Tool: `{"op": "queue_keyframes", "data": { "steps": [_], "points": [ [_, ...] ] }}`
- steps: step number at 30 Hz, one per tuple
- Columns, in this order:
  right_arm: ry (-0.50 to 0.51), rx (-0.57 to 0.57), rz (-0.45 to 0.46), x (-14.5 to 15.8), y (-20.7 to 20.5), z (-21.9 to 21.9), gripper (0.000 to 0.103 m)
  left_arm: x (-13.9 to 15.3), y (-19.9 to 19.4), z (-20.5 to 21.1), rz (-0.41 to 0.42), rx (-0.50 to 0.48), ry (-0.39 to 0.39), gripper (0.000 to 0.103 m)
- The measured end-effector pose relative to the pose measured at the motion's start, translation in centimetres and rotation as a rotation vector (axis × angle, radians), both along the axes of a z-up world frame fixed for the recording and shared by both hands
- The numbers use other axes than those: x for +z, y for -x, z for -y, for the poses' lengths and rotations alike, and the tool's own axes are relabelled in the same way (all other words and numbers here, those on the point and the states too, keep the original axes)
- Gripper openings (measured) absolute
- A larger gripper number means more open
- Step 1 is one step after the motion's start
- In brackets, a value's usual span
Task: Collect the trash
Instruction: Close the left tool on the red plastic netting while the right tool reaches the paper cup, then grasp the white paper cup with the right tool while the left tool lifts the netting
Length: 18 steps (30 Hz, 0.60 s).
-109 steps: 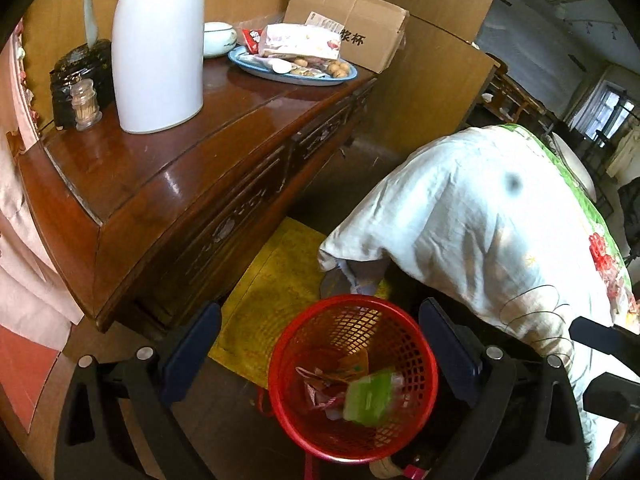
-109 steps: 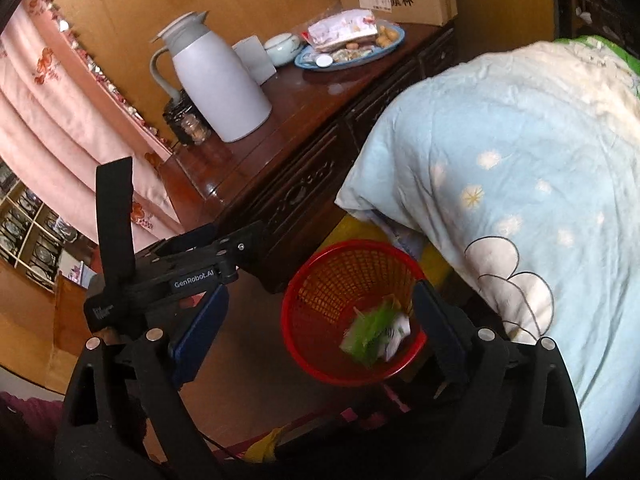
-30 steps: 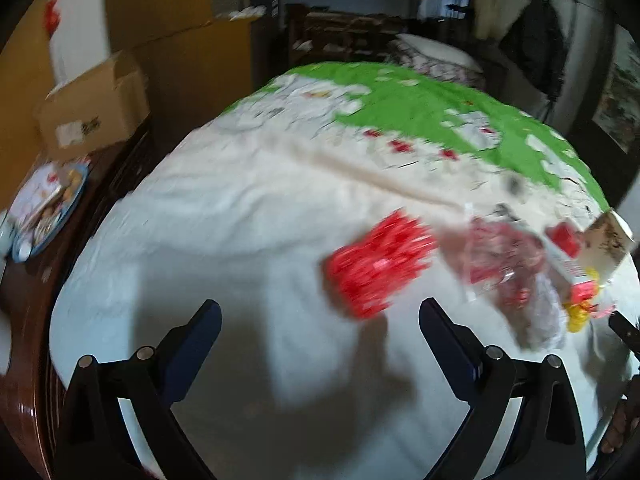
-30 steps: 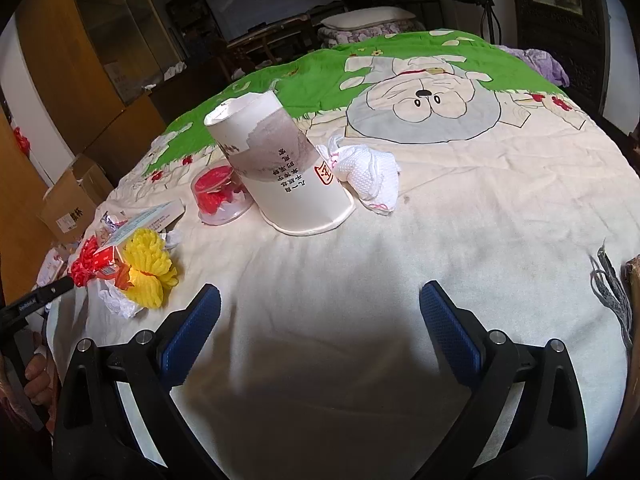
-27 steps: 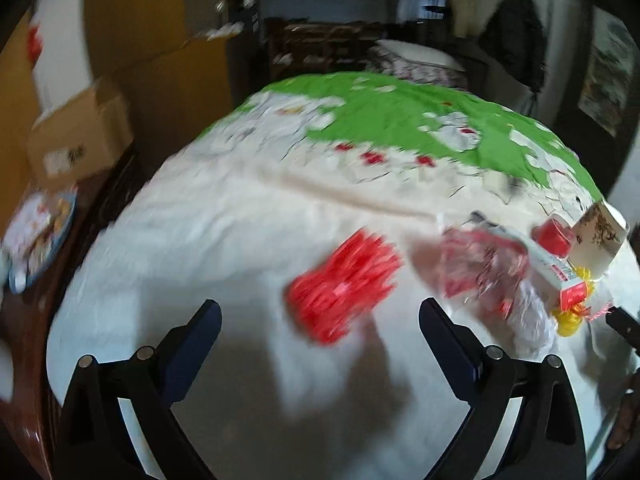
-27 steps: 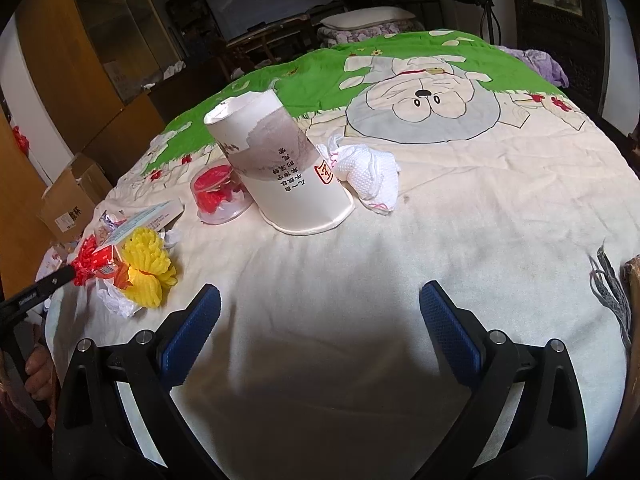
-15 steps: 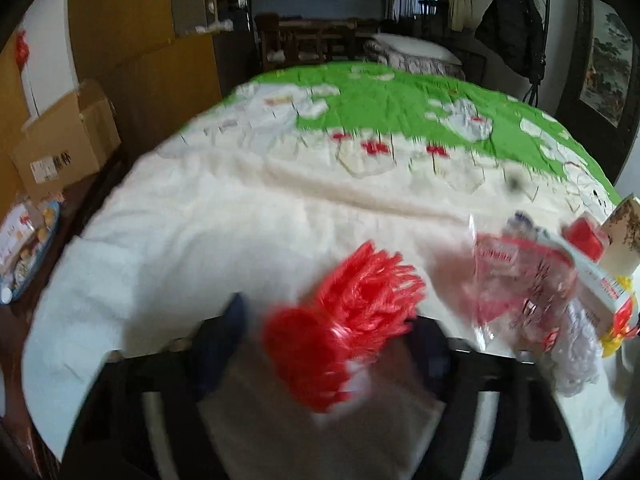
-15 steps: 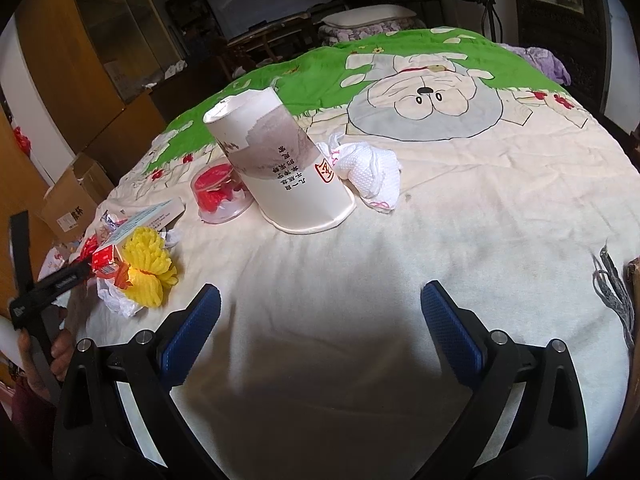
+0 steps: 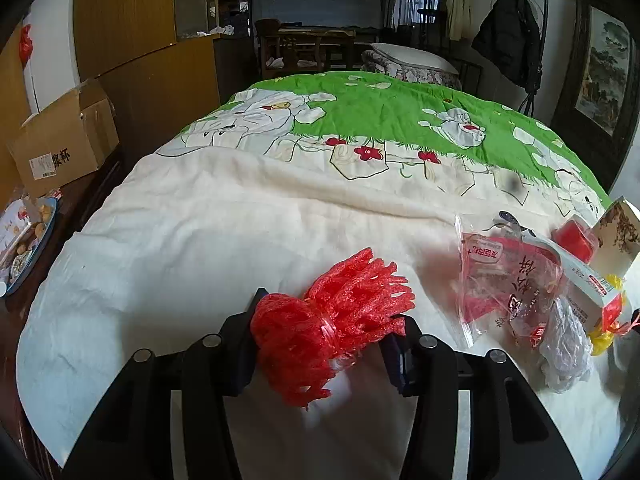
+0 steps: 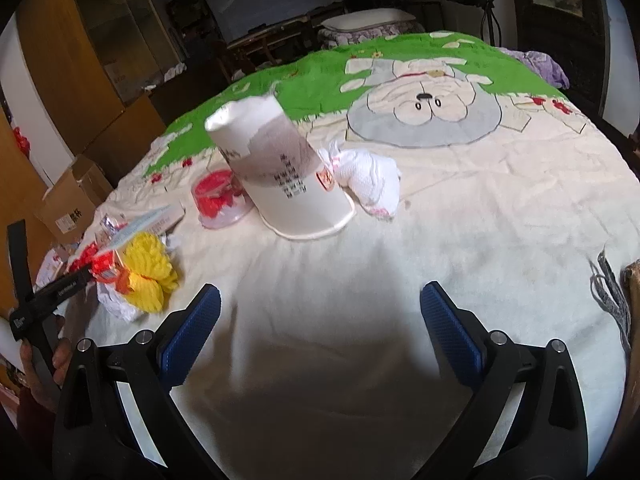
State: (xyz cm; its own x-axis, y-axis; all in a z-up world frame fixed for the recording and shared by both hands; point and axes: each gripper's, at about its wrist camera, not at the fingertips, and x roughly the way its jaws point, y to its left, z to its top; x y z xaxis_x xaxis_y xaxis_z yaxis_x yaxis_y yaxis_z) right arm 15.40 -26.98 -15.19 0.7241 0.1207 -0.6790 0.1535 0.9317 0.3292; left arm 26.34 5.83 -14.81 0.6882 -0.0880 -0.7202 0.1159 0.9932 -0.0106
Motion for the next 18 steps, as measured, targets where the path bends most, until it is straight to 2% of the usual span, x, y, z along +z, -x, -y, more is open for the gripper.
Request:
{"op": "queue_keyframes", "data": {
  "steps": [3, 12, 15, 16, 18],
  "points": [
    [0.048, 0.007, 0.023, 1.0, -1.3, -0.7, 0.097, -0.1, 0.0, -0.1, -0.009, 0.002, 0.007, 0.053],
    [0.097, -0.002, 0.128, 3.3, -4.8, -1.5, 0.096, -0.1, -0.1, -0.6, -0.020, 0.003, 0.039, 0.053],
    [0.148, 0.010, 0.154, 3.6, -5.5, -2.3, 0.095, -0.1, -0.2, -0.6, -0.024, 0.000, 0.043, 0.053],
    [0.172, 0.020, 0.152, 3.4, -5.8, -2.7, 0.093, -0.1, -0.2, -0.6, -0.025, -0.001, 0.044, 0.053],
    [0.189, 0.031, 0.128, 3.0, -6.2, -3.0, 0.054, -0.1, -0.3, -0.6, -0.027, -0.005, 0.049, 0.053]
  ]
}}
